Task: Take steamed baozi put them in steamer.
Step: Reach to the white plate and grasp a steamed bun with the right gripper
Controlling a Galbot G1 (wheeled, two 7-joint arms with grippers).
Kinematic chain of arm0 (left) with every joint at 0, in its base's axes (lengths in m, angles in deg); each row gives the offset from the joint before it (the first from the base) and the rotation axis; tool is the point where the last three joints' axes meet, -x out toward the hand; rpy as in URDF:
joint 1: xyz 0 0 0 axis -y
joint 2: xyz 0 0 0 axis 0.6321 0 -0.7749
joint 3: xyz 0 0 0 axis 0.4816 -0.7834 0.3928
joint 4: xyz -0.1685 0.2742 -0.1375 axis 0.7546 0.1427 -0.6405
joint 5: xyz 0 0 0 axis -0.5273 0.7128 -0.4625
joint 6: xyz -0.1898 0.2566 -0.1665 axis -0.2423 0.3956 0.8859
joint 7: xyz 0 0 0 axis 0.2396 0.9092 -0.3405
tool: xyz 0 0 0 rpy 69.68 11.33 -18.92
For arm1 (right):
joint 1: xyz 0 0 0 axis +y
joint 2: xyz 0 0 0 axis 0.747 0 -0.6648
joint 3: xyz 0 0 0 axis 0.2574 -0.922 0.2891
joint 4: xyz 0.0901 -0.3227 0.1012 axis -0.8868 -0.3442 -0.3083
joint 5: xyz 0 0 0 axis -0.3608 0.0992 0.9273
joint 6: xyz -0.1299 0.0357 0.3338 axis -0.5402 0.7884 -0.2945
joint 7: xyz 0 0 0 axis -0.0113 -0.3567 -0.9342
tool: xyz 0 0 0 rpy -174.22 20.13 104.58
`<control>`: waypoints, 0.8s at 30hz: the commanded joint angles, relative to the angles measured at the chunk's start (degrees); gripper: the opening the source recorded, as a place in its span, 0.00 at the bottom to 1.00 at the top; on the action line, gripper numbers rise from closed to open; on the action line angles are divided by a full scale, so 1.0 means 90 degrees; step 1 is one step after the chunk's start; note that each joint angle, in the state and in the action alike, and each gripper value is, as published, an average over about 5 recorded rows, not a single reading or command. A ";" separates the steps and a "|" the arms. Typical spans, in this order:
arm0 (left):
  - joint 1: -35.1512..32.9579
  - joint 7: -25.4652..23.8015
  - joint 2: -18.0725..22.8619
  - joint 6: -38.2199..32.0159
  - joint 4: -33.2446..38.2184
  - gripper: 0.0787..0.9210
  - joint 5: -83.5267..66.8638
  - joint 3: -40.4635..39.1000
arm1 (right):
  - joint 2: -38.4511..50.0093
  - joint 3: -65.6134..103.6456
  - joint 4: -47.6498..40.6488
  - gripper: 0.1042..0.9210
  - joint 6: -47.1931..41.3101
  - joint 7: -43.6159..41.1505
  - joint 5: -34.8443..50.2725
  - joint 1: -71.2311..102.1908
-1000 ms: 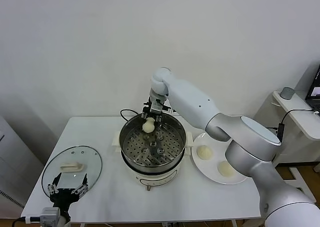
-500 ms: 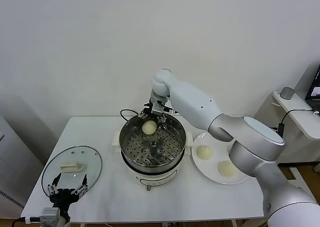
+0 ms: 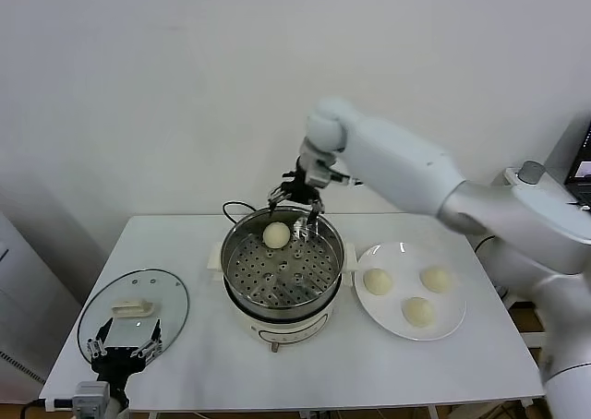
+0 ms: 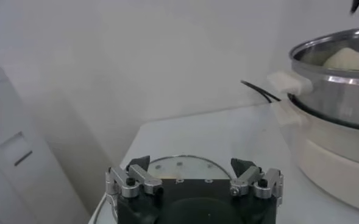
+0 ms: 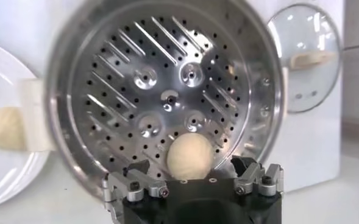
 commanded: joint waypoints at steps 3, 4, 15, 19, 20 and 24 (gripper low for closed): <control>-0.0023 -0.0058 -0.0166 0.0089 0.0044 0.88 -0.0124 0.0001 | 0.2285 -0.0286 0.1265 0.88 -0.8104 0.0005 0.1179 -0.0555; -0.0032 -0.0068 -0.0181 0.0105 0.0065 0.88 -0.0149 0.0000 | 0.2470 -0.0293 0.1365 0.88 -0.8166 0.0012 0.1177 -0.0522; -0.0122 -0.0120 -0.0196 0.0193 0.0261 0.88 -0.0234 -0.0029 | 0.3536 0.0167 0.2281 0.88 -0.8373 0.0037 0.0902 0.0798; -0.0184 -0.0101 -0.0171 0.0173 0.0274 0.88 -0.0233 -0.0028 | 0.3357 0.0814 0.2280 0.88 -0.8076 0.0126 0.0088 0.1867; -0.0200 -0.0096 -0.0160 0.0171 0.0273 0.88 -0.0232 -0.0029 | 0.3285 0.0959 0.2269 0.88 -0.7955 0.0159 -0.0211 0.2089; -0.0247 -0.0091 -0.0132 0.0170 0.0255 0.88 -0.0220 -0.0039 | 0.2991 0.1372 0.2107 0.88 -0.7539 0.0154 -0.1026 0.2793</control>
